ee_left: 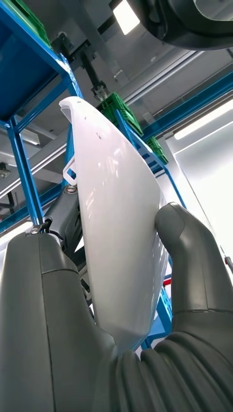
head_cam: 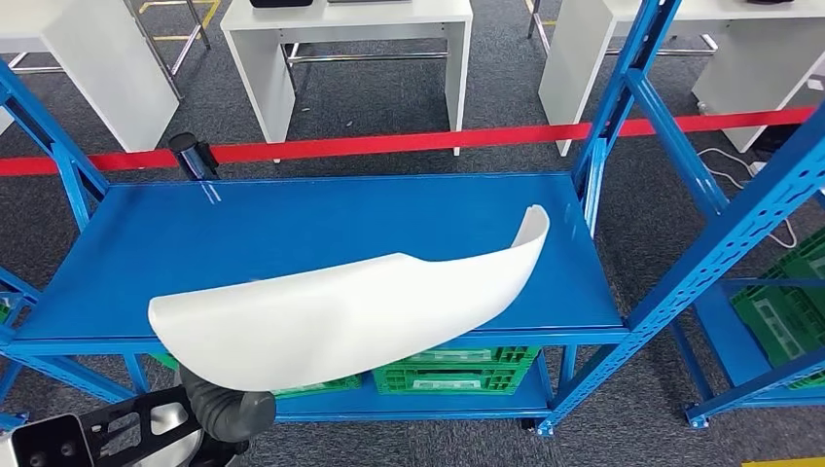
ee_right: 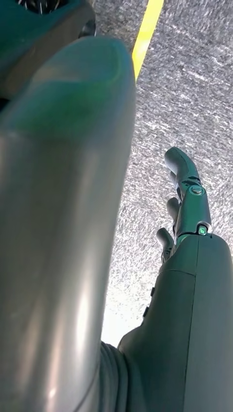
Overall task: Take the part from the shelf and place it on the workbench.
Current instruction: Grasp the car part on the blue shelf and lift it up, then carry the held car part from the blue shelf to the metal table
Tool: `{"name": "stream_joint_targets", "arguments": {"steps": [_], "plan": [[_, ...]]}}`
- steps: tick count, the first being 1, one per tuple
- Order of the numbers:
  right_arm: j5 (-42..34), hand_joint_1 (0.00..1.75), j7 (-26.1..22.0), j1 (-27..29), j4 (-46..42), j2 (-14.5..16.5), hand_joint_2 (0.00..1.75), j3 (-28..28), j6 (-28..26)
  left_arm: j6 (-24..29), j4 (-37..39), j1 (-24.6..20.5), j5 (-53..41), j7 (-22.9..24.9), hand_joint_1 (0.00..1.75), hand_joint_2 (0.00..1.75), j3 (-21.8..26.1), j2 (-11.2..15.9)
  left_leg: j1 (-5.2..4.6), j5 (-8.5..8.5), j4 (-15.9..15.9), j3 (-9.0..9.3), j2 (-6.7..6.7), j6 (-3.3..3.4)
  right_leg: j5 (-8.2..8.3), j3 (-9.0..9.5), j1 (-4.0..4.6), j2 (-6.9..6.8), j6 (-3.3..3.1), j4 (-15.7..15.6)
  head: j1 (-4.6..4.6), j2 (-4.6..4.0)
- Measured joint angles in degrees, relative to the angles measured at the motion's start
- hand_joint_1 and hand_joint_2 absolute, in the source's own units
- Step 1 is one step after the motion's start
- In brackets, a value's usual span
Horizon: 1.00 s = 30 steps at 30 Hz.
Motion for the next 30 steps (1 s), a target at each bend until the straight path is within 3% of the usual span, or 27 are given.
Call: {"name": "stream_joint_targets", "arguments": {"steps": [2, 4, 6, 7, 8, 9, 10, 12, 14, 17, 18, 20, 22, 23, 24, 25, 28, 30], "plan": [[-0.16, 0.00, 0.03, -0.06, 0.00, 0.08, 0.00, 0.00, 0.03, -0.20, 0.41, -0.67, 0.00, -0.02, 1.75, 1.75, -0.31, 0.13, 0.23, 0.77, -1.01, 0.33, 0.08, 0.35, 0.12, 0.15, 0.09, 0.01, 0.51, -0.23, 0.02, 0.00], [-0.32, 0.00, 0.06, -0.09, 0.00, 0.09, 0.00, 0.00, 0.02, -0.24, 0.89, -1.15, -0.08, -0.06, 1.75, 1.75, -0.64, 0.20, 0.71, 1.71, -2.33, 0.74, 0.31, 0.68, -1.70, -0.88, 0.14, 0.02, 1.00, 2.12, 0.17, 0.00], [-0.40, 0.00, -0.10, -0.02, 0.00, 0.08, 0.00, 0.00, -0.10, 0.12, 1.43, -1.30, -0.44, -0.11, 1.75, 1.75, -1.06, 0.36, 0.94, 2.03, -2.64, 0.65, 0.54, 0.83, -5.33, -3.93, -0.21, 0.01, 1.53, 8.70, 0.36, 0.00], [-0.40, 0.00, -0.24, 0.02, 0.00, 0.08, 0.00, -0.01, -0.25, 0.42, 1.67, -1.25, -0.66, -0.13, 1.75, 1.75, -1.29, 0.52, 1.00, 2.05, -2.55, 0.48, 0.63, 0.82, -6.59, -5.53, -0.46, 0.00, 1.84, 12.04, 0.39, 0.00], [-0.39, 0.00, -0.39, 0.05, 0.00, 0.06, 0.00, -0.01, -0.46, 0.71, 1.90, -1.19, -0.82, -0.15, 1.75, 1.75, -1.46, 0.73, 1.10, 2.03, -2.38, 0.31, 0.70, 0.74, -6.85, -6.49, -0.73, -0.01, 2.16, 14.01, 0.39, 0.00], [-0.38, 0.00, -0.52, 0.05, 0.00, -0.01, 0.00, -0.01, -0.69, 0.90, 2.09, -1.15, -0.84, -0.16, 1.75, 1.75, -1.57, 0.97, 1.28, 1.98, -2.12, 0.12, 0.73, 0.57, -5.93, -6.43, -1.00, -0.03, 2.49, 13.88, 0.39, 0.00], [-0.37, 0.00, -0.62, 0.03, 0.00, -0.10, 0.00, -0.02, -0.89, 0.97, 2.22, -1.15, -0.74, -0.19, 1.75, 1.75, -1.62, 1.17, 1.54, 1.87, -1.75, -0.11, 0.74, 0.30, -4.16, -5.31, -1.28, -0.06, 2.86, 11.68, 0.39, 0.00], [-0.46, 0.00, -0.74, -0.11, 0.01, -0.31, 0.00, -0.02, -1.09, 0.38, 2.40, -1.27, -0.28, -0.25, 1.75, 1.75, -1.63, 1.41, 1.93, 1.51, -0.66, -0.74, 0.65, -0.57, -1.07, -1.68, -1.71, -0.02, 3.60, 4.71, 0.53, 0.00], [-0.79, 0.00, -0.66, -0.24, 0.02, -0.48, 0.00, -0.10, -1.22, -0.87, 2.64, -1.54, 0.33, -0.32, 1.75, 1.75, -1.64, 1.47, 1.81, 1.33, 0.24, -1.33, 0.42, -1.50, -0.37, -0.18, -1.75, 0.34, 3.14, 1.56, 0.73, 0.00], [-1.34, 0.00, -0.22, -0.30, 0.02, -0.74, 0.00, -0.42, -1.73, -2.32, 3.26, -2.03, 1.13, -0.38, 1.75, 1.75, -1.68, 1.54, 1.78, 1.53, 0.55, -1.77, 0.18, -2.65, -0.35, -0.95, -1.64, 0.55, 1.04, 1.69, 0.66, 0.00], [-1.52, 0.00, -0.14, -0.31, 0.02, -0.80, 0.00, -0.52, -1.84, -2.61, 3.51, -2.18, 1.26, -0.38, 1.75, 1.75, -1.70, 1.59, 1.90, 0.90, 1.13, -2.09, 0.18, -2.91, -0.04, -1.24, -1.59, 0.49, 0.47, 1.63, 0.59, 0.00], [-1.91, 0.00, 0.02, -0.30, 0.02, -0.91, 0.00, -0.81, -1.88, -3.21, 4.14, -2.62, 1.42, -0.38, 1.75, 1.75, -1.74, 1.74, 1.92, -2.64, 5.47, -3.83, 0.26, -3.05, 0.66, -1.93, -1.43, 0.33, -0.46, 1.47, 0.36, 0.00], [-2.04, 0.00, 0.20, -0.26, 0.02, -1.03, 0.00, -1.21, -1.88, -3.55, 5.01, -3.06, 1.48, -0.38, 1.75, 1.75, -1.76, 1.99, 1.76, -6.96, 12.68, -6.38, 0.27, -2.93, 1.39, -2.91, -1.01, 0.18, -0.92, 1.48, 0.12, 0.00], [-2.03, 0.00, 0.33, -0.24, 0.02, -1.10, 0.00, -1.34, -1.88, -3.60, 5.44, -3.21, 1.50, -0.38, 1.75, 1.75, -1.76, 2.14, 1.66, -7.97, 15.10, -6.96, 0.27, -2.78, 1.78, -3.43, -0.76, 0.12, -1.04, 1.50, 0.07, 0.00], [-2.01, 0.00, 0.47, -0.22, 0.02, -1.19, 0.00, -1.44, -1.88, -3.62, 5.84, -3.32, 1.50, -0.37, 1.75, 1.75, -1.76, 2.29, 1.53, -7.93, 15.69, -6.64, 0.27, -2.50, 2.19, -3.96, -0.51, 0.09, -1.10, 1.51, 0.05, 0.00], [-1.98, 0.00, 0.59, -0.21, 0.02, -1.26, 0.00, -1.48, -1.88, -3.62, 6.15, -3.43, 1.50, -0.37, 1.75, 1.75, -1.76, 2.39, 1.34, -6.88, 14.03, -5.20, 0.27, -2.08, 2.61, -4.46, -0.29, 0.09, -1.12, 1.52, 0.05, 0.00], [-1.80, 0.00, 0.64, -0.15, 0.02, -1.36, 0.00, -1.55, -1.81, -3.62, 6.59, -3.95, 1.50, -0.38, 1.75, 1.75, -1.76, 2.50, 0.43, -3.45, 2.95, 1.94, 0.38, -0.51, 3.91, -5.49, 0.06, 0.13, -0.76, 1.46, 0.08, 0.00], [-1.76, 0.00, 0.56, -0.10, 0.02, -1.50, 0.00, -1.57, -1.73, -3.79, 6.69, -4.22, 1.52, -0.42, 1.75, 1.75, -1.76, 2.53, -0.17, -2.96, -0.29, 3.46, 0.47, -0.10, 4.69, -5.57, -0.07, 0.05, -0.06, 1.23, 0.02, 0.00]]}}
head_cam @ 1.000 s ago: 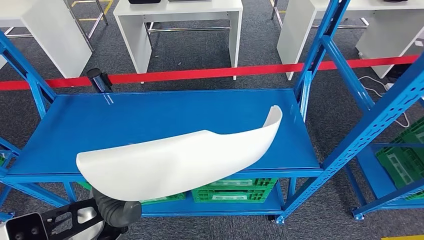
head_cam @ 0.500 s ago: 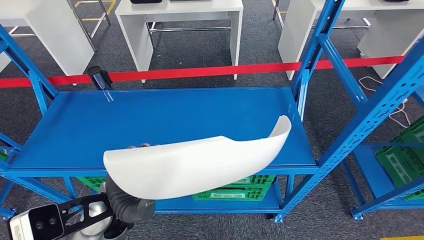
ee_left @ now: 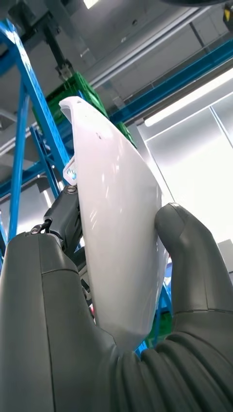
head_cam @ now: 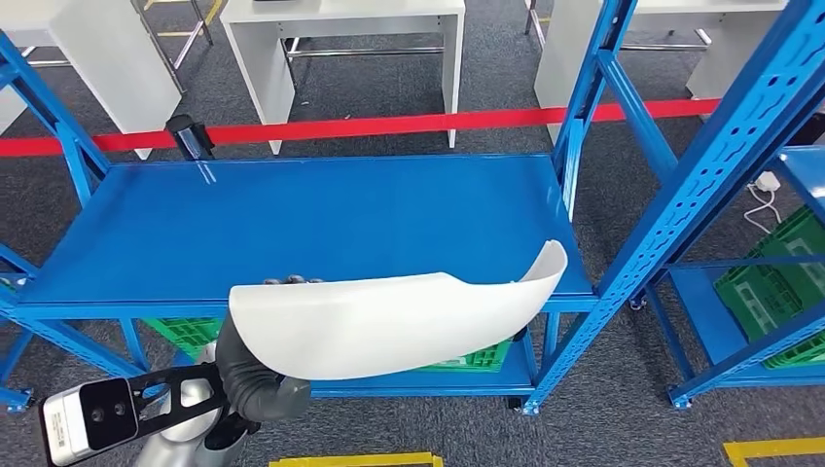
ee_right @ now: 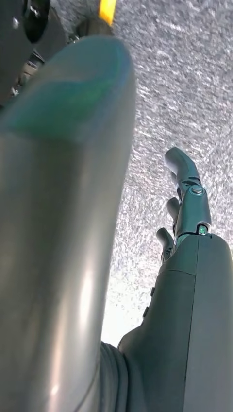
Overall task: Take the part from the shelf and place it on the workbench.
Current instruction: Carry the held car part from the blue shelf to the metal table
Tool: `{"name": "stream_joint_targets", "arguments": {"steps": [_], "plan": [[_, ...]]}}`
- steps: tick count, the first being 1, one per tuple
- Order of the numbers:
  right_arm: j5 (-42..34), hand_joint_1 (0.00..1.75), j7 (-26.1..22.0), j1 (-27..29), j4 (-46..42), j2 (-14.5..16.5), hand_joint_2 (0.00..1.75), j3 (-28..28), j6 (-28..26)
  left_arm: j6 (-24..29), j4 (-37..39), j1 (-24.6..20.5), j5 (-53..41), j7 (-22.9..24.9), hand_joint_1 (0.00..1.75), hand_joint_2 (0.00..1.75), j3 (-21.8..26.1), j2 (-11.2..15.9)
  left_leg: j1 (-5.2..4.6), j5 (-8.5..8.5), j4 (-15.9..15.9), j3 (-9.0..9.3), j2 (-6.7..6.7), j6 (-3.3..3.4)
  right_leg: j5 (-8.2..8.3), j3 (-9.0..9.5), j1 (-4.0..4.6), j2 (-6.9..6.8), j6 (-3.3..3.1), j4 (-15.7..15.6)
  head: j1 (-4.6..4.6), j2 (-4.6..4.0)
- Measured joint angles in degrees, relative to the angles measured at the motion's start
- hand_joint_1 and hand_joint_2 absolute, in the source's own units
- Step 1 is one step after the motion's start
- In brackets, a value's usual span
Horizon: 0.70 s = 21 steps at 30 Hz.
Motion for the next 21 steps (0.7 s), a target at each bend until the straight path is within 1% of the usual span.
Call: {"name": "stream_joint_targets", "arguments": {"steps": [1, 2, 3, 4, 5, 6, 7, 8, 9, 10, 11, 12, 13, 14, 15, 16, 17, 18, 19, 20, 21], "plan": [[-0.04, 0.00, -0.03, 0.02, 0.00, -0.09, 0.00, -0.04, 0.02, -0.14, 0.08, -0.06, -0.01, -0.02, 1.75, 1.75, -0.01, 0.01, -0.17, 0.56, -0.06, -0.26, 0.01, 0.13, 0.42, 0.04, -0.08, -0.04, 0.41, -0.25, -0.05, 0.00], [-0.11, 0.00, -0.02, 0.04, 0.00, -0.24, 0.00, -0.11, 0.03, -0.34, 0.19, -0.17, -0.06, -0.03, 1.75, 1.75, -0.01, -0.02, -0.13, 1.02, -0.39, -0.60, 0.05, 0.49, 0.67, -0.03, -0.14, -0.07, 0.79, -0.34, -0.10, 0.00], [-0.17, 0.00, 0.04, 0.07, 0.00, -0.36, 0.00, -0.18, 0.04, -0.52, 0.32, -0.28, -0.17, -0.02, 1.75, 1.75, -0.02, -0.08, -0.02, 1.64, -0.61, -0.99, 0.13, 0.92, 0.27, -0.27, -0.18, -0.07, 1.10, -0.17, -0.09, 0.00], [-0.21, 0.00, 0.15, 0.14, 0.00, -0.49, 0.00, -0.23, 0.12, -0.73, 0.47, -0.44, -0.27, -0.01, 1.75, 1.75, -0.02, -0.16, 0.12, 2.37, -0.86, -1.52, 0.22, 1.35, -1.14, -0.75, -0.18, -0.06, 1.36, 0.80, -0.01, 0.00], [-0.24, 0.00, 0.28, 0.20, 0.00, -0.67, 0.00, -0.26, 0.24, -0.98, 0.64, -0.63, -0.37, 0.01, 1.75, 1.75, -0.02, -0.26, 0.28, 3.10, -1.01, -2.19, 0.30, 1.66, -3.48, -1.51, -0.22, -0.06, 1.57, 2.88, 0.09, 0.00], [-0.27, 0.00, 0.41, 0.23, 0.00, -0.83, 0.00, -0.26, 0.40, -1.30, 0.84, -0.82, -0.46, 0.02, 1.75, 1.75, -0.03, -0.33, 0.25, 3.71, -1.00, -2.89, 0.34, 1.88, -6.33, -2.49, -0.22, -0.05, 1.76, 5.91, 0.19, 0.00], [-0.32, 0.00, 0.50, 0.24, 0.00, -1.00, 0.00, -0.27, 0.56, -1.64, 1.04, -1.00, -0.56, 0.03, 1.75, 1.75, -0.04, -0.39, 0.23, 4.31, -0.93, -3.68, 0.39, 1.97, -8.79, -3.45, -0.24, -0.05, 1.94, 9.54, 0.27, 0.00], [-0.40, 0.00, 0.54, 0.25, 0.00, -1.21, 0.00, -0.30, 0.64, -2.00, 1.25, -1.16, -0.71, 0.04, 1.75, 1.75, -0.08, -0.41, 0.20, 4.90, -0.80, -4.51, 0.46, 1.97, -10.15, -4.05, -0.24, -0.05, 2.09, 12.70, 0.29, 0.00], [-0.50, 0.00, 0.57, 0.24, 0.00, -1.39, 0.00, -0.33, 0.68, -2.32, 1.46, -1.29, -0.86, 0.05, 1.75, 1.75, -0.14, -0.42, 0.19, 5.43, -0.61, -5.34, 0.52, 1.94, -10.31, -4.00, -0.25, -0.05, 2.18, 14.59, 0.30, 0.00], [-0.65, 0.00, 0.57, 0.24, 0.00, -1.57, 0.00, -0.39, 0.67, -2.60, 1.65, -1.42, -1.00, 0.06, 1.75, 1.75, -0.20, -0.43, 0.22, 5.90, -0.33, -6.24, 0.59, 1.84, -9.33, -2.87, -0.26, -0.06, 2.25, 14.44, 0.30, 0.00], [-0.83, 0.00, 0.56, 0.24, 0.00, -1.74, 0.00, -0.49, 0.65, -2.86, 1.83, -1.62, -1.12, 0.07, 1.75, 1.75, -0.25, -0.46, 0.26, 6.29, 0.04, -7.09, 0.62, 1.69, -7.84, -0.62, -0.30, -0.08, 2.28, 12.15, 0.30, 0.00], [-1.06, 0.00, 0.51, 0.19, 0.00, -1.86, 0.00, -0.65, 0.64, -3.08, 1.97, -1.91, -1.20, 0.06, 1.75, 1.75, -0.29, -0.54, 0.31, 6.61, 0.48, -7.83, 0.64, 1.49, -6.98, 2.34, -0.34, -0.09, 2.25, 8.29, 0.30, 0.00], [-1.33, 0.00, 0.42, 0.11, -0.01, -1.98, 0.00, -0.89, 0.63, -3.30, 2.09, -2.34, -1.26, 0.05, 1.75, 1.75, -0.33, -0.65, 0.28, 6.90, 0.94, -8.49, 0.64, 1.21, -6.65, 5.21, -0.25, -0.07, 2.06, 4.28, 0.28, 0.00], [-1.60, 0.00, 0.31, 0.02, -0.01, -2.04, 0.00, -1.17, 0.63, -3.49, 2.22, -2.86, -1.26, 0.05, 1.75, 1.75, -0.41, -0.77, 0.24, 7.18, 1.26, -8.88, 0.64, 0.89, -6.83, 7.16, -0.15, -0.04, 1.74, 1.27, 0.25, 0.00], [-1.89, 0.00, 0.21, -0.06, -0.02, -2.09, 0.00, -1.45, 0.62, -3.68, 2.37, -3.39, -1.16, 0.04, 1.75, 1.75, -0.56, -0.87, 0.19, 7.51, 1.43, -9.10, 0.64, 0.55, -7.29, 8.09, -0.01, 0.01, 1.35, -0.42, 0.27, 0.00], [-2.14, 0.00, 0.11, -0.10, -0.02, -2.11, 0.00, -1.67, 0.62, -3.90, 2.52, -3.84, -1.03, 0.03, 1.75, 1.75, -0.74, -0.94, 0.17, 7.91, 1.39, -9.18, 0.63, 0.19, -7.24, 8.17, 0.15, 0.05, 0.91, -0.82, 0.28, 0.00], [-2.37, 0.00, -0.02, -0.10, -0.02, -2.11, 0.00, -1.87, 0.62, -4.08, 2.71, -4.16, -0.87, 0.03, 1.75, 1.75, -0.91, -0.98, 0.18, 8.26, 1.29, -9.24, 0.60, -0.15, -6.85, 7.90, 0.09, 0.01, 0.48, -0.93, 0.33, 0.00], [-2.57, 0.00, -0.26, -0.12, -0.02, -2.13, 0.00, -2.09, 0.64, -4.24, 2.87, -4.39, -0.69, 0.03, 1.75, 1.75, -1.04, -1.00, 0.24, 8.06, 1.46, -9.45, 0.50, -0.49, -6.36, 7.61, 0.00, -0.06, 0.09, -1.06, 0.34, 0.00], [-2.73, 0.00, -0.57, -0.14, -0.02, -2.16, 0.00, -2.34, 0.67, -4.36, 3.03, -4.59, -0.55, 0.04, 1.75, 1.75, -1.11, -1.01, 0.30, 6.94, 2.31, -9.87, 0.38, -0.82, -5.76, 7.20, -0.12, -0.14, -0.33, -1.21, 0.27, 0.00], [-2.86, 0.00, -0.86, -0.17, -0.02, -2.21, 0.00, -2.59, 0.69, -4.47, 3.20, -4.80, -0.42, 0.04, 1.75, 1.75, -1.14, -0.98, 0.38, 4.84, 4.26, -10.57, 0.27, -1.15, -5.09, 6.63, -0.24, -0.23, -0.67, -1.35, 0.19, 0.00], [-2.94, 0.00, -1.12, -0.20, -0.02, -2.27, 0.00, -2.81, 0.72, -4.61, 3.34, -4.99, -0.32, 0.04, 1.75, 1.75, -1.16, -0.95, 0.49, 2.09, 7.18, -11.45, 0.19, -1.44, -4.49, 5.94, -0.25, -0.28, -0.86, -1.34, 0.10, 0.00]]}}
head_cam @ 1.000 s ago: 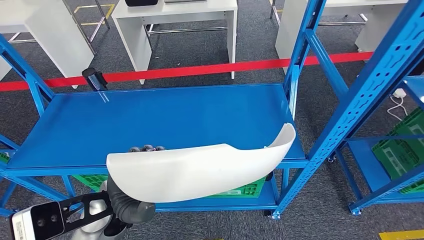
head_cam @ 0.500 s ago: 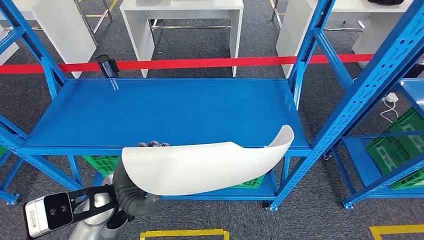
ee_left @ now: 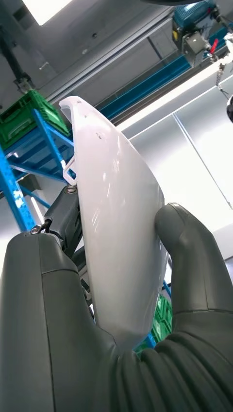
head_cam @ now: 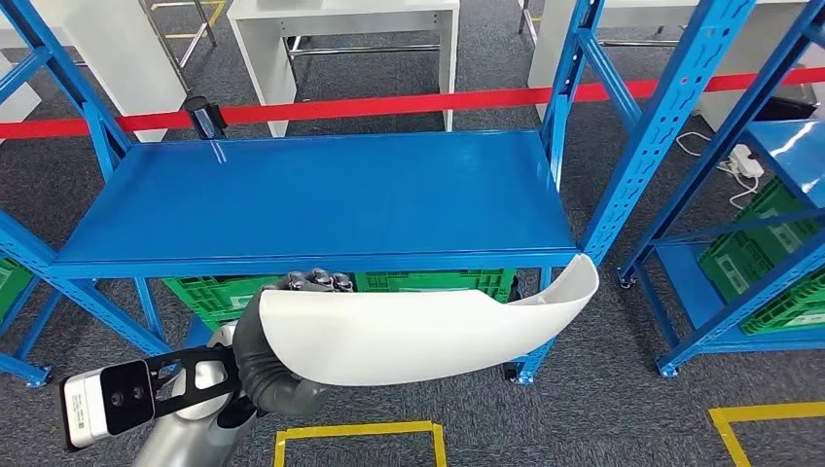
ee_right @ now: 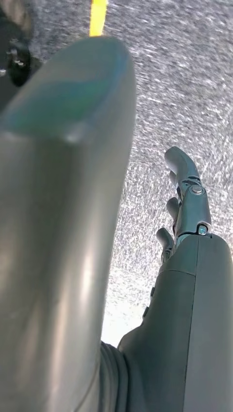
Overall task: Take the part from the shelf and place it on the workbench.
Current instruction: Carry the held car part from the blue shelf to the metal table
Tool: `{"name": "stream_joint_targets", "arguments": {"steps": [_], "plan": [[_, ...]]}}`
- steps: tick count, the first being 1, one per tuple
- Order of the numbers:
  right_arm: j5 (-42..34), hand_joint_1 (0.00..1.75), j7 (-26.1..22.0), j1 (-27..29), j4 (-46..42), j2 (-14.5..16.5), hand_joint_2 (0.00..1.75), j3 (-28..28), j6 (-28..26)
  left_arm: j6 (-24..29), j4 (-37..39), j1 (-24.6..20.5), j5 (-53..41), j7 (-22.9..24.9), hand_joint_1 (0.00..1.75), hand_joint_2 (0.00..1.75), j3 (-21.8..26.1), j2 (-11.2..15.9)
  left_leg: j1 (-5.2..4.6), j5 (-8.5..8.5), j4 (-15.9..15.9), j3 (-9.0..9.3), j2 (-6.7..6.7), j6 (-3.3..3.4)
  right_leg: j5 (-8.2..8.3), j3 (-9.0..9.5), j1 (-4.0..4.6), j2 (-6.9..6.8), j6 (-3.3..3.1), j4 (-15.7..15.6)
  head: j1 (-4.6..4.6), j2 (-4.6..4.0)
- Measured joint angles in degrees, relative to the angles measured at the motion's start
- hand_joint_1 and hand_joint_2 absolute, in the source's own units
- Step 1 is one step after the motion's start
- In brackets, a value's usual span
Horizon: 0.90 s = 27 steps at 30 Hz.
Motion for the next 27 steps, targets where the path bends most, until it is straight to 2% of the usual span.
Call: {"name": "stream_joint_targets", "arguments": {"steps": [1, 2, 3, 4, 5, 6, 8, 9, 10, 12, 13, 14, 16, 17, 18, 19, 20, 21, 22, 24, 25, 27], "plan": [[-0.05, 0.00, -0.21, 0.00, 0.00, -0.09, 0.00, -0.16, 0.01, -0.15, 0.14, -0.14, 0.02, 0.00, 1.75, 1.75, -0.02, 0.05, 0.07, -2.60, 3.49, -0.88, -0.02, -0.22, 0.59, -0.78, 0.00, -0.02, -0.09, 0.03, -0.05, 0.00], [-0.08, 0.00, -0.39, 0.01, 0.00, -0.17, 0.00, -0.27, 0.01, -0.30, 0.30, -0.19, 0.02, 0.00, 1.75, 1.75, -0.04, 0.12, 0.13, -4.25, 6.68, -1.45, -0.02, -0.39, 1.21, -1.59, 0.01, -0.03, -0.05, 0.08, -0.07, 0.00], [-0.09, 0.00, -0.56, 0.03, 0.00, -0.24, 0.00, -0.36, 0.01, -0.42, 0.45, -0.20, 0.00, 0.00, 1.75, 1.75, -0.05, 0.18, 0.18, -4.58, 8.63, -1.36, -0.02, -0.48, 1.85, -2.47, 0.01, -0.04, 0.03, 0.13, -0.08, 0.00], [-0.11, 0.00, -0.68, 0.04, 0.00, -0.30, 0.00, -0.42, 0.04, -0.49, 0.58, -0.21, -0.05, 0.00, 1.75, 1.75, -0.08, 0.25, 0.23, -3.80, 8.90, -0.45, -0.03, -0.49, 2.48, -3.34, 0.01, -0.05, 0.16, 0.19, -0.09, 0.00], [-0.13, 0.00, -0.74, 0.04, 0.00, -0.33, 0.00, -0.47, 0.08, -0.52, 0.68, -0.25, -0.15, 0.00, 1.75, 1.75, -0.10, 0.29, 0.29, -2.31, 7.32, 1.40, -0.03, -0.43, 3.11, -4.20, 0.01, -0.05, 0.32, 0.24, -0.09, 0.00], [-0.16, 0.00, -0.76, 0.03, 0.00, -0.36, 0.00, -0.55, 0.12, -0.53, 0.72, -0.34, -0.29, 0.00, 1.75, 1.75, -0.12, 0.32, 0.33, -1.03, 4.21, 4.09, -0.04, -0.32, 3.71, -4.90, 0.00, -0.04, 0.52, 0.30, -0.10, 0.00], [-0.31, 0.00, -0.85, 0.05, -0.01, -0.50, 0.00, -0.83, 0.20, -0.59, 0.75, -0.83, -0.56, -0.02, 1.75, 1.75, -0.22, 0.32, 0.21, -0.88, -3.34, 9.61, -0.16, 0.19, 4.77, -5.82, 0.11, 0.01, 1.12, 0.39, -0.10, 0.00], [-0.40, 0.00, -0.92, 0.04, -0.01, -0.61, 0.00, -1.03, 0.25, -0.65, 0.77, -1.15, -0.63, -0.04, 1.75, 1.75, -0.27, 0.31, 0.07, -1.40, -5.88, 11.14, -0.24, 0.61, 5.30, -5.98, 0.16, 0.02, 1.50, 0.36, -0.12, 0.00], [-0.51, 0.00, -1.03, 0.05, -0.01, -0.72, 0.00, -1.21, 0.30, -0.72, 0.81, -1.43, -0.68, -0.07, 1.75, 1.75, -0.32, 0.30, -0.15, -1.76, -7.23, 11.68, -0.31, 1.10, 5.85, -6.07, 0.14, 0.02, 1.92, 0.21, -0.11, 0.00], [-0.85, 0.00, -1.38, 0.07, -0.01, -0.87, 0.00, -1.54, 0.40, -0.81, 1.00, -1.76, -0.89, -0.09, 1.75, 1.75, -0.45, 0.26, -0.33, -0.94, -7.61, 10.99, -0.17, 2.22, 6.44, -6.28, -0.13, 0.03, 2.73, 0.05, -0.12, 0.00], [-1.09, 0.00, -1.53, 0.10, 0.00, -0.91, 0.00, -1.68, 0.52, -0.81, 1.16, -1.91, -1.02, -0.08, 1.75, 1.75, -0.55, 0.19, -0.33, -0.33, -7.67, 10.53, -0.02, 2.73, 5.53, -6.61, -0.27, 0.06, 3.07, 0.63, -0.07, 0.00], [-1.32, 0.00, -1.61, 0.13, 0.00, -0.95, 0.00, -1.84, 0.75, -0.81, 1.36, -2.13, -1.14, -0.07, 1.75, 1.75, -0.67, 0.11, -0.26, 0.33, -7.75, 9.94, 0.13, 3.19, 3.57, -7.18, -0.32, 0.09, 3.31, 2.12, -0.01, 0.00], [-1.67, 0.00, -1.49, 0.08, 0.00, -0.96, 0.00, -2.31, 1.27, -0.80, 1.87, -2.59, -1.28, -0.05, 1.75, 1.75, -1.07, -0.03, -0.35, 1.66, -7.74, 8.35, 0.25, 3.77, -2.28, -8.81, -0.31, 0.10, 3.55, 8.09, 0.15, 0.00], [-1.77, 0.00, -1.30, 0.03, 0.00, -0.97, 0.00, -2.54, 1.56, -0.79, 2.18, -2.73, -1.34, -0.04, 1.75, 1.75, -1.31, -0.05, -0.47, 2.31, -7.71, 7.45, 0.24, 3.93, -4.37, -9.53, -0.28, 0.11, 3.57, 11.62, 0.20, 0.00], [-1.89, 0.00, -1.00, 0.01, 0.00, -0.97, 0.00, -2.73, 1.82, -0.76, 2.50, -2.81, -1.39, -0.02, 1.75, 1.75, -1.53, -0.06, -0.60, 2.99, -7.65, 6.46, 0.22, 4.01, -4.97, -9.83, -0.22, 0.11, 3.52, 14.44, 0.21, 0.00], [-2.04, 0.00, -0.59, 0.00, 0.00, -0.98, 0.00, -2.89, 2.08, -0.70, 2.82, -2.89, -1.42, 0.01, 1.75, 1.75, -1.70, -0.08, -0.70, 3.64, -7.53, 5.45, 0.15, 4.00, -4.04, -9.44, -0.12, 0.11, 3.39, 15.86, 0.21, 0.00], [-2.20, 0.00, -0.13, -0.01, 0.00, -0.98, 0.00, -3.00, 2.28, -0.61, 3.09, -3.02, -1.43, 0.05, 1.75, 1.75, -1.82, -0.09, -0.75, 4.23, -7.37, 4.51, -0.08, 3.89, -2.24, -8.15, 0.03, 0.17, 3.18, 15.48, 0.21, 0.00], [-2.34, 0.00, 0.27, 0.00, 0.00, -0.98, 0.00, -3.08, 2.38, -0.49, 3.32, -3.19, -1.42, 0.17, 1.75, 1.75, -1.93, -0.11, -0.77, 4.78, -7.18, 3.66, -0.35, 3.72, -0.57, -5.88, 0.21, 0.49, 2.85, 13.30, 0.21, 0.00], [-2.44, 0.00, 0.56, 0.00, -0.01, -1.04, 0.00, -3.16, 2.39, -0.38, 3.51, -3.42, -1.43, 0.40, 1.75, 1.75, -2.08, -0.16, -0.80, 5.26, -6.95, 2.98, -0.62, 3.52, -0.12, -2.82, 0.38, 1.23, 2.37, 9.65, 0.20, 0.00], [-2.58, 0.00, 1.01, 0.03, -0.02, -1.15, 0.00, -3.25, 2.36, -0.25, 3.83, -3.98, -1.59, 1.20, 1.75, 1.75, -2.48, -0.28, -0.87, 6.09, -6.58, 2.08, -1.14, 3.03, -1.87, 2.51, 0.63, 2.41, 1.60, 2.08, 0.18, 0.00], [-2.68, 0.00, 1.22, 0.05, -0.02, -1.21, 0.00, -3.32, 2.34, -0.23, 4.00, -4.24, -1.67, 1.80, 1.75, 1.75, -2.72, -0.34, -0.86, 6.54, -6.56, 1.80, -1.39, 2.73, -2.94, 3.85, 0.74, 2.51, 1.33, -0.23, 0.19, 0.00], [-2.86, 0.00, 1.49, 0.07, -0.01, -1.08, 0.00, -3.60, 2.37, -0.27, 4.43, -4.55, -1.66, 3.12, 1.75, 1.75, -3.09, -0.37, -0.85, 7.37, -6.70, 1.44, -2.03, 2.08, -2.93, 4.09, 0.59, 1.54, 0.98, -1.63, 0.26, 0.00]]}}
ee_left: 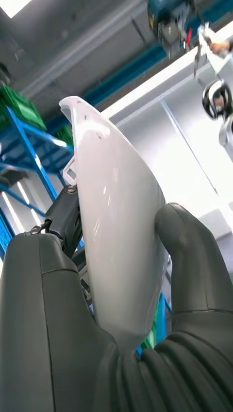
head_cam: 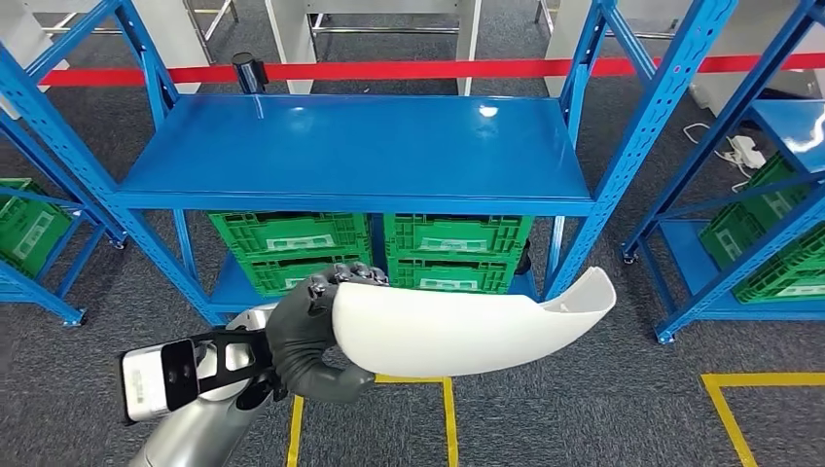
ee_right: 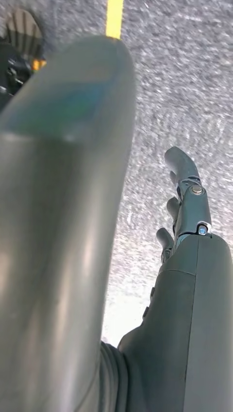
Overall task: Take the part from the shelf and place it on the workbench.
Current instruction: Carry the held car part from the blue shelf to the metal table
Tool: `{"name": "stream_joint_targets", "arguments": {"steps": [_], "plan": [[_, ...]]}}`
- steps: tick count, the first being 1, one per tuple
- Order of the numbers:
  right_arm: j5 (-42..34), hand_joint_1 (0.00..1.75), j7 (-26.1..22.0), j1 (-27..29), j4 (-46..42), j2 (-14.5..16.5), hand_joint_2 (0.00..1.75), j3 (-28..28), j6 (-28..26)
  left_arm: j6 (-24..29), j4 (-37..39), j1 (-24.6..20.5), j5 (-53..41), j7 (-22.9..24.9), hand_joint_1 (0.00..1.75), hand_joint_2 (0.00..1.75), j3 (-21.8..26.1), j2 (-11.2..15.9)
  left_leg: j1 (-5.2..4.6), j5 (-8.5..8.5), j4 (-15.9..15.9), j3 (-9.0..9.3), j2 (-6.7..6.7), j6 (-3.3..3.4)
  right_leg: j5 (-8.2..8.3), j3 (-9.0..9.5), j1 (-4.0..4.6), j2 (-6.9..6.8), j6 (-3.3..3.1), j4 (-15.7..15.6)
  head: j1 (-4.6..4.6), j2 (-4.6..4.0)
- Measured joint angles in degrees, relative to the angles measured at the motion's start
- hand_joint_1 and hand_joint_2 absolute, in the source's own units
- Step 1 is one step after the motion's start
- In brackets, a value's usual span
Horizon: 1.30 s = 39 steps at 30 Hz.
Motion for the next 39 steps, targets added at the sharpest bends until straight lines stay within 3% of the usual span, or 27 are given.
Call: {"name": "stream_joint_targets", "arguments": {"steps": [2, 5, 6, 7, 8, 10, 12, 13, 15, 17, 19, 21, 22, 23, 24, 26, 28, 30, 31, 33, 34, 36, 37, 38, 39], "plan": [[-0.04, 0.00, 0.08, -0.02, 0.02, 0.19, 0.00, -0.33, 0.08, -0.15, 0.50, -0.50, 0.33, 1.35, 1.75, 1.75, -0.23, -0.01, 0.08, -1.49, 1.63, -0.93, 0.01, -0.72, 1.00, -0.35, -0.43, -1.05, -0.56, -0.47, -0.21, 0.00], [0.30, 0.00, 0.44, -0.02, 0.03, 0.28, 0.00, -0.54, 0.52, -0.42, 1.14, -1.54, 1.29, 3.23, 1.75, 1.75, -0.60, -0.05, 0.77, -7.84, 11.36, -4.42, 0.89, -1.94, 2.00, -1.33, -0.62, -2.67, -0.86, -0.55, -0.59, 0.00], [0.50, 0.00, 0.82, 0.00, 0.03, 0.29, 0.00, -0.54, 0.65, -0.49, 1.30, -1.69, 1.61, 3.78, 1.75, 1.75, -0.75, -0.07, 1.01, -8.88, 14.16, -5.18, 1.07, -2.28, 2.20, -1.66, -0.66, -3.20, -0.77, -0.49, -0.59, 0.00], [0.68, 0.00, 1.40, 0.00, 0.03, 0.29, 0.00, -0.54, 0.69, -0.55, 1.41, -1.86, 1.90, 4.31, 1.75, 1.75, -0.95, -0.07, 1.23, -8.88, 15.23, -5.06, 1.25, -2.57, 2.35, -1.94, -0.73, -3.77, -0.66, -0.39, -0.60, 0.00], [0.84, 0.00, 2.15, 0.00, 0.03, 0.29, 0.00, -0.54, 0.65, -0.60, 1.47, -2.17, 2.13, 4.80, 1.75, 1.75, -1.15, -0.08, 1.43, -7.90, 13.97, -3.76, 1.54, -2.80, 2.44, -2.16, -0.84, -4.37, -0.52, -0.25, -0.60, 0.00], [1.02, 0.00, 4.00, -0.05, 0.02, 0.22, 0.00, -0.55, 0.35, -0.56, 1.46, -3.15, 2.63, 5.79, 1.75, 1.75, -1.54, -0.21, 1.63, -5.49, 6.70, 1.15, 3.27, -3.13, 2.39, -2.40, -0.98, -5.56, -0.06, 0.12, -0.62, 0.00], [1.05, 0.00, 5.92, -0.09, 0.00, 0.01, 0.00, -0.58, -0.10, -0.34, 1.28, -3.99, 3.07, 6.57, 1.75, 1.75, -1.78, -0.48, 1.34, -4.55, 1.25, 4.47, 4.97, -2.49, 2.26, -2.46, -0.85, -6.50, 0.67, 0.47, -0.70, 0.00], [1.03, 0.00, 6.83, -0.14, -0.01, -0.11, 0.00, -0.60, -0.30, -0.16, 1.16, -4.20, 3.22, 6.86, 1.75, 1.75, -1.86, -0.59, 1.12, -4.77, 0.42, 4.78, 5.19, -1.90, 2.25, -2.45, -0.71, -6.91, 1.08, 0.56, -0.69, 0.00], [0.98, 0.00, 8.28, -0.28, -0.01, -0.26, 0.00, -0.65, -0.45, 0.22, 0.82, -4.38, 3.43, 7.28, 1.75, 1.75, -1.96, -0.71, 1.08, -4.65, 0.21, 4.33, 4.07, -0.64, 2.21, -2.38, -0.72, -7.59, 1.86, 0.64, -0.61, 0.00], [0.96, 0.00, 9.56, -0.42, -0.01, -0.38, 0.00, -0.73, -0.53, 0.51, 0.41, -4.50, 3.53, 7.51, 1.75, 1.75, -2.02, -0.85, 1.22, -4.27, 0.00, 4.04, 2.92, 0.26, 0.92, -3.13, -0.98, -5.87, 2.49, 2.30, -0.47, 0.00], [0.97, 0.00, 10.68, -0.33, -0.01, -0.56, 0.00, -0.90, -0.68, 0.78, 0.15, -4.52, 3.53, 7.60, 1.75, 1.75, -2.16, -1.06, 1.23, -3.94, -0.11, 3.76, 1.83, 0.91, -2.48, -6.09, -1.04, -2.97, 2.70, 8.45, -0.29, 0.00], [0.97, 0.00, 11.63, -0.04, -0.01, -0.79, 0.00, -1.06, -0.91, 1.04, 0.06, -4.28, 3.46, 7.60, 1.75, 1.75, -2.35, -1.16, 1.02, -3.74, -0.05, 3.44, 0.48, 1.27, -5.15, -9.91, -0.89, -2.02, 2.60, 15.71, -0.19, 0.00], [0.97, 0.00, 12.05, 0.11, -0.01, -0.89, 0.00, -1.09, -1.02, 1.18, -0.01, -4.09, 3.39, 7.55, 1.75, 1.75, -2.41, -1.16, 0.90, -3.66, 0.00, 3.34, -0.28, 1.34, -4.99, -10.81, -0.82, -1.92, 2.45, 17.11, -0.16, 0.00], [0.98, 0.00, 12.34, 0.21, -0.01, -1.00, 0.00, -1.11, -1.09, 1.32, -0.12, -3.90, 3.27, 7.47, 1.75, 1.75, -2.46, -1.16, 0.82, -3.61, 0.08, 3.29, -1.02, 1.35, -3.70, -10.62, -0.77, -1.79, 2.23, 16.24, -0.15, 0.00], [1.01, 0.00, 12.58, 0.25, -0.01, -1.09, 0.00, -1.13, -1.12, 1.46, -0.28, -3.74, 3.14, 7.34, 1.75, 1.75, -2.49, -1.16, 0.76, -3.56, 0.17, 3.28, -1.74, 1.31, -1.58, -9.34, -0.73, -1.36, 1.93, 13.23, -0.13, 0.00], [1.10, 0.00, 12.90, 0.30, -0.01, -1.38, 0.00, -1.24, -1.13, 1.80, -0.68, -3.54, 2.84, 6.94, 1.75, 1.75, -2.52, -1.16, 0.67, -3.47, 0.37, 3.17, -3.05, 1.07, 2.03, -5.90, -0.69, 1.09, 1.27, 5.41, -0.11, 0.00], [1.21, 0.00, 13.14, 0.33, -0.01, -1.66, 0.00, -1.47, -1.11, 2.12, -1.03, -3.35, 2.55, 6.46, 1.75, 1.75, -2.56, -1.16, 0.69, -3.24, 0.38, 2.83, -4.20, 0.46, 3.00, -4.27, -0.56, 2.55, 0.96, 1.54, -0.10, 0.00], [1.34, 0.00, 13.14, 0.32, -0.01, -1.84, 0.00, -1.67, -1.04, 2.36, -1.37, -2.94, 2.33, 6.04, 1.75, 1.75, -2.62, -1.15, 0.78, -2.89, 0.11, 2.48, -5.29, -0.40, 3.15, -4.17, -0.51, 1.55, 0.64, 1.16, -0.09, 0.00], [1.45, 0.00, 13.03, 0.31, -0.01, -1.89, 0.00, -1.72, -0.97, 2.44, -1.55, -2.74, 2.26, 5.87, 1.75, 1.75, -2.65, -1.13, 0.77, -2.98, 0.29, 2.26, -5.07, -0.73, 3.37, -4.07, -0.61, 0.94, 0.32, 0.89, -0.09, 0.00], [1.71, 0.00, 12.48, 0.36, -0.01, -1.95, 0.00, -1.79, -0.67, 2.61, -1.88, -2.54, 2.17, 5.56, 1.75, 1.75, -2.75, -1.08, 0.63, -4.92, 3.35, 0.67, -2.69, -1.24, 3.74, -3.85, -0.91, -0.53, -0.32, 0.32, -0.38, 0.00], [1.81, 0.00, 12.19, 0.44, -0.01, -1.96, 0.00, -1.81, -0.46, 2.70, -1.95, -2.49, 2.14, 5.46, 1.75, 1.75, -2.81, -1.06, 0.67, -6.74, 6.59, -0.82, -0.99, -1.43, 3.76, -3.80, -0.88, -1.30, -0.51, 0.24, -0.51, 0.00], [1.99, 0.00, 11.59, 0.70, -0.01, -1.99, 0.00, -1.84, -0.16, 2.83, -1.96, -2.35, 2.11, 5.33, 1.75, 1.75, -2.93, -1.01, 0.89, -10.01, 13.81, -4.22, 0.73, -1.92, 3.68, -3.84, -0.82, -2.89, -0.67, 0.25, -0.69, 0.00], [2.12, 0.00, 11.23, 0.78, -0.01, -1.99, 0.00, -1.84, -0.09, 2.85, -1.90, -2.28, 2.11, 5.24, 1.75, 1.75, -2.98, -0.96, 1.03, -10.38, 15.66, -5.02, 1.04, -2.11, 3.65, -3.84, -0.80, -3.70, -0.66, 0.26, -0.69, 0.00], [2.26, 0.00, 10.77, 0.81, -0.01, -2.00, 0.00, -1.83, -0.08, 2.85, -1.84, -2.24, 2.12, 5.07, 1.75, 1.75, -3.04, -0.91, 1.14, -9.72, 15.43, -4.76, 1.29, -2.24, 3.60, -3.82, -0.81, -4.47, -0.60, 0.28, -0.70, 0.00], [2.38, 0.00, 10.34, 0.79, -0.01, -2.01, 0.00, -1.83, -0.07, 2.85, -1.78, -2.24, 2.13, 4.83, 1.75, 1.75, -3.10, -0.88, 1.23, -8.19, 12.95, -3.32, 1.77, -2.28, 3.52, -3.74, -0.82, -5.20, -0.48, 0.31, -0.70, 0.00]]}}
